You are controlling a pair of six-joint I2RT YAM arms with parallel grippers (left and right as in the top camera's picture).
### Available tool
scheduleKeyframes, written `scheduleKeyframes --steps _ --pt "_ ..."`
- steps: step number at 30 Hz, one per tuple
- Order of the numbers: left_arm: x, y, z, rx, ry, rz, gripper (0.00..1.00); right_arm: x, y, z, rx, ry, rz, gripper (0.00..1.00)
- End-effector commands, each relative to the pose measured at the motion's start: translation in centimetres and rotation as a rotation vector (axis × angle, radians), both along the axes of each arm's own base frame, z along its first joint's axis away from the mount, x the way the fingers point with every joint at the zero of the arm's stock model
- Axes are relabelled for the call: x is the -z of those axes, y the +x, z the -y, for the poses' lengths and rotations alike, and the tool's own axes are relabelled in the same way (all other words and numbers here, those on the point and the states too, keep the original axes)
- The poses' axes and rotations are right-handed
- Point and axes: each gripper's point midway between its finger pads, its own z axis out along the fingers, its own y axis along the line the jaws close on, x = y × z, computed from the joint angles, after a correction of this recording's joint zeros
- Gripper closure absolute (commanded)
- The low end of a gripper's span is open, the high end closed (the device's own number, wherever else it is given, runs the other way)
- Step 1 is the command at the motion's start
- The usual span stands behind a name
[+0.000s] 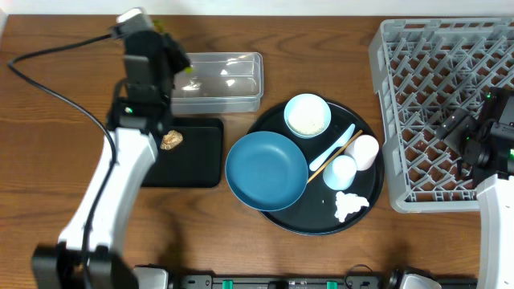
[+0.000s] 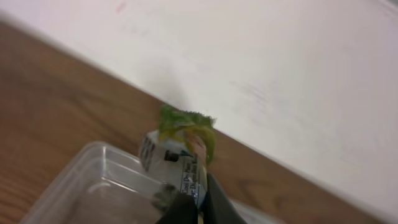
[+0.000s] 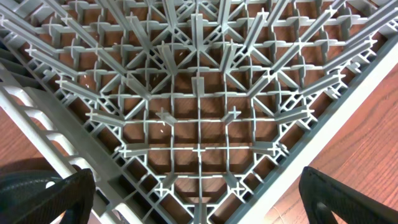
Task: Sort waste into correct bins and load items into the dishwasher rack
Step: 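Lift the wrapper and drop it into the clear plastic bin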
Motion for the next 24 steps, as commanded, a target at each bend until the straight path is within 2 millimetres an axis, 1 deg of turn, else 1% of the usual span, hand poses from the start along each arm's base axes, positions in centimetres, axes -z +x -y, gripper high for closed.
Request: scheduleKeyframes --steps 1,4,6,8,10,12,16,20,21,24 --pt "3.9 1.9 -1.0 -0.061 -0.338 -0.038 0.94 -0.6 0.1 0.3 0.003 -0.010 0.011 0.01" --pt "6.0 3.6 -1.0 -0.027 -0.470 -0.041 0.94 -0.6 0.1 0.3 0.003 -0.010 0.011 0.01" --pt "6.9 4.6 -0.8 0.009 -0.498 -0.036 0.94 -0.6 0.1 0.3 0.003 -0.010 0.011 0.01" --pt "7.6 4.9 -0.8 0.007 -0.503 -0.040 0.94 -0.6 0.1 0.3 0.003 -0.010 0.011 0.01" --pt "8.1 4.9 -0.7 -0.001 -0.520 -0.050 0.94 -0.6 0.1 0.3 0.003 -0.010 0.011 0.01" --pt "8.1 4.9 -0.4 0.006 -0.521 -0.053 0.94 -0.6 0.1 0.3 0.003 -0.010 0.011 0.01" --pt "7.9 4.8 1.0 0.042 -0.597 -0.067 0.94 -0.6 0.1 0.3 0.003 -0.010 0.011 0.01" --pt "8.0 4.6 2.0 0.072 -0.640 -0.088 0.94 -0.6 0.1 0.3 0.003 -0.010 0.011 0.01" --pt "8.4 4.3 2.0 0.061 -0.653 -0.108 0.94 -0.6 0.1 0.3 0.003 -0.010 0.011 0.01" --pt "10.5 3.2 1.8 -0.027 -0.734 -0.204 0.94 -0.6 0.1 0.3 0.003 -0.010 0.011 0.01"
